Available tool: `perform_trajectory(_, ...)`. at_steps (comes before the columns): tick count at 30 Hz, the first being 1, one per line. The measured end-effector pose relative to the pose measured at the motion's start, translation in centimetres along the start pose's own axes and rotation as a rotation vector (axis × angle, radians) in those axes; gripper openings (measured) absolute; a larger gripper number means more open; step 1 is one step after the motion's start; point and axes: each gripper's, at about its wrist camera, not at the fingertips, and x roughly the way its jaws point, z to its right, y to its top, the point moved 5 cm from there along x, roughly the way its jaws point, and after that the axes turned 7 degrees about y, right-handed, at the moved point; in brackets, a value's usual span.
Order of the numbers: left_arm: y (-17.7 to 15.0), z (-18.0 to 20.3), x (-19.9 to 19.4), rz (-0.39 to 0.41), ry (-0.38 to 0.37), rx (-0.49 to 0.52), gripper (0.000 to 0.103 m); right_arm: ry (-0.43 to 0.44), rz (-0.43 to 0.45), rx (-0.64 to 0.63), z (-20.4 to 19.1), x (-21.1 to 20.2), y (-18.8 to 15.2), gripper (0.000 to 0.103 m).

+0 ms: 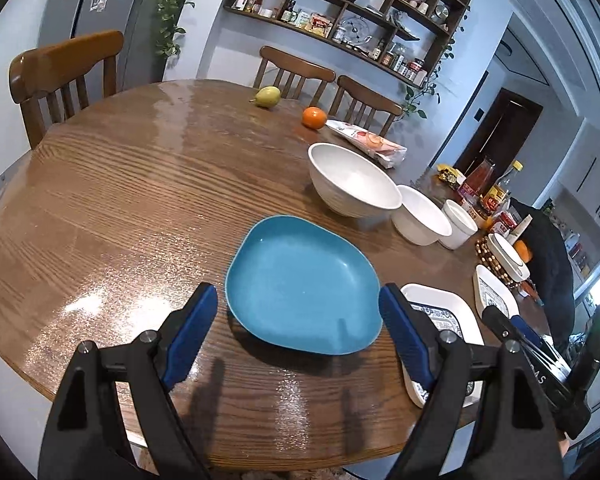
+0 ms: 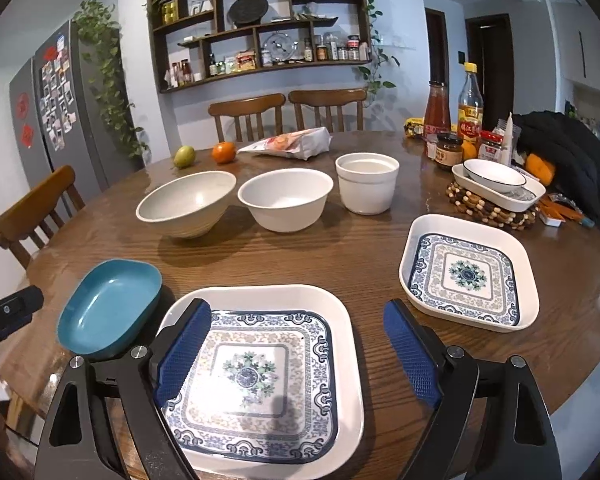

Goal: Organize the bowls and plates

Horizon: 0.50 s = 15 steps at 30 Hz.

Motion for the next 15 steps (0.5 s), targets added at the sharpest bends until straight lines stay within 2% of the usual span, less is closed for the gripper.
perform_trajectory(4,0.4,2.2,-0.1,-0.012,-0.078,0.042,0.082,0.017,0.000,0.020,0.2,-0.1,0.3,0.089)
perform_trajectory(7,0.8,5.2,0.0,-0.015,-0.134,0.101,0.082,0.014,-0.002,0.045,1.1,-0.5,0.6,0.089)
perform_trajectory(10,1.1,8.3,0.3,-0.021,-0.174,0.155,0.082,-0.022,0.014,0.063,2.7,-1.3,1.1,0.089)
perform_trajectory(15,0.6,14.1,1.7,-0.079,-0.250,0.237,0.081,-0.092,0.034,0.111,6.4,-2.8,2.0,0.089)
